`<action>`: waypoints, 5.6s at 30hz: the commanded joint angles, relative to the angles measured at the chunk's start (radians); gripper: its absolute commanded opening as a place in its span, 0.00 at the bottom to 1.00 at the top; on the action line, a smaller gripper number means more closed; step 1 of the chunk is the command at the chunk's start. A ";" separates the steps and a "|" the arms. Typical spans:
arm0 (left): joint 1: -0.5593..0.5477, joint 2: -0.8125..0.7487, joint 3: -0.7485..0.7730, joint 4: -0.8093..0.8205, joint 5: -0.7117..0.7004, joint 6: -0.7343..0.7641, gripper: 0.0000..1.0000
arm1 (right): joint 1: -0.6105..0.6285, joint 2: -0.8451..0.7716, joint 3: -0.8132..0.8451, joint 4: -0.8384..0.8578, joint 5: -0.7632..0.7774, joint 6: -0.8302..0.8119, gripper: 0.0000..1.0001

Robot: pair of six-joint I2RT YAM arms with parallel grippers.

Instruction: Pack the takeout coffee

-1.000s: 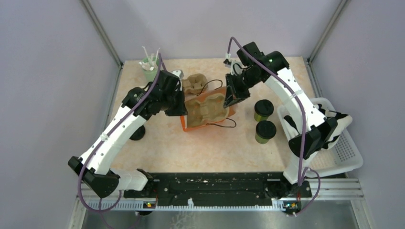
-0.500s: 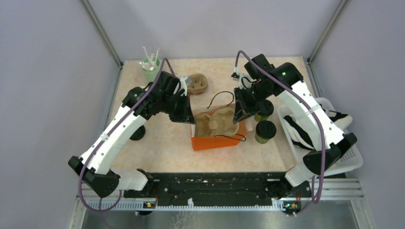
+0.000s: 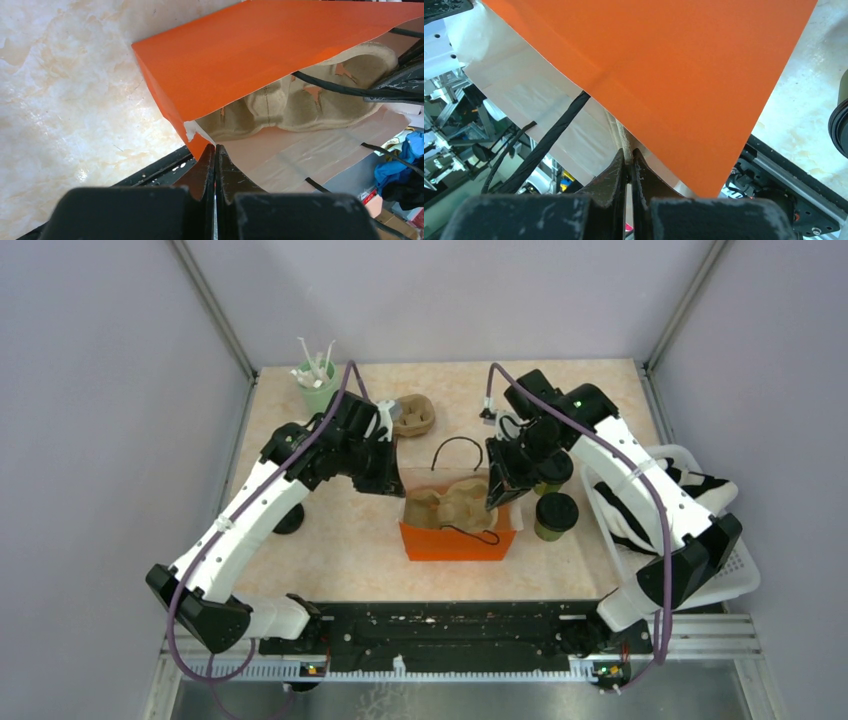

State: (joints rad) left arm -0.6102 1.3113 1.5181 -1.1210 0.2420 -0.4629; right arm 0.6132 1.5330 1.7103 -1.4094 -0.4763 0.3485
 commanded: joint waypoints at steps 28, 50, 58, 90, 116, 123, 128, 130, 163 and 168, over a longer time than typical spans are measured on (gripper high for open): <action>0.002 -0.154 -0.160 0.193 -0.045 -0.042 0.00 | -0.035 -0.053 -0.068 0.064 -0.059 0.247 0.00; 0.001 -0.184 -0.211 0.234 -0.051 -0.069 0.00 | -0.051 -0.034 -0.039 0.046 -0.048 0.243 0.23; 0.002 -0.177 -0.211 0.209 -0.075 -0.060 0.00 | -0.072 -0.106 0.192 -0.079 0.055 0.204 0.56; 0.001 -0.004 0.213 -0.115 -0.222 -0.116 0.00 | 0.063 -0.086 0.262 0.031 0.478 0.230 0.00; 0.033 -0.010 0.134 -0.093 -0.259 -0.085 0.58 | -0.200 -0.319 -0.291 0.052 0.630 0.011 0.99; 0.033 -0.030 0.120 -0.081 -0.248 -0.088 0.63 | -0.214 -0.322 -0.517 0.236 0.544 -0.005 0.99; 0.032 -0.049 0.088 -0.070 -0.212 -0.092 0.64 | -0.214 -0.293 -0.538 0.294 0.576 -0.033 0.99; 0.033 -0.053 0.081 -0.067 -0.209 -0.092 0.64 | -0.214 -0.277 -0.544 0.311 0.618 -0.029 0.99; 0.033 -0.072 0.058 -0.063 -0.211 -0.084 0.64 | -0.250 -0.243 -0.644 0.439 0.676 -0.009 0.85; 0.032 -0.075 0.053 -0.065 -0.213 -0.083 0.64 | -0.251 -0.267 -0.604 0.406 0.660 -0.014 0.87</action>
State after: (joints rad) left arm -0.5789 1.2587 1.5730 -1.2148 0.0284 -0.5613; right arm 0.3698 1.2953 1.0805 -0.9874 0.1825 0.3405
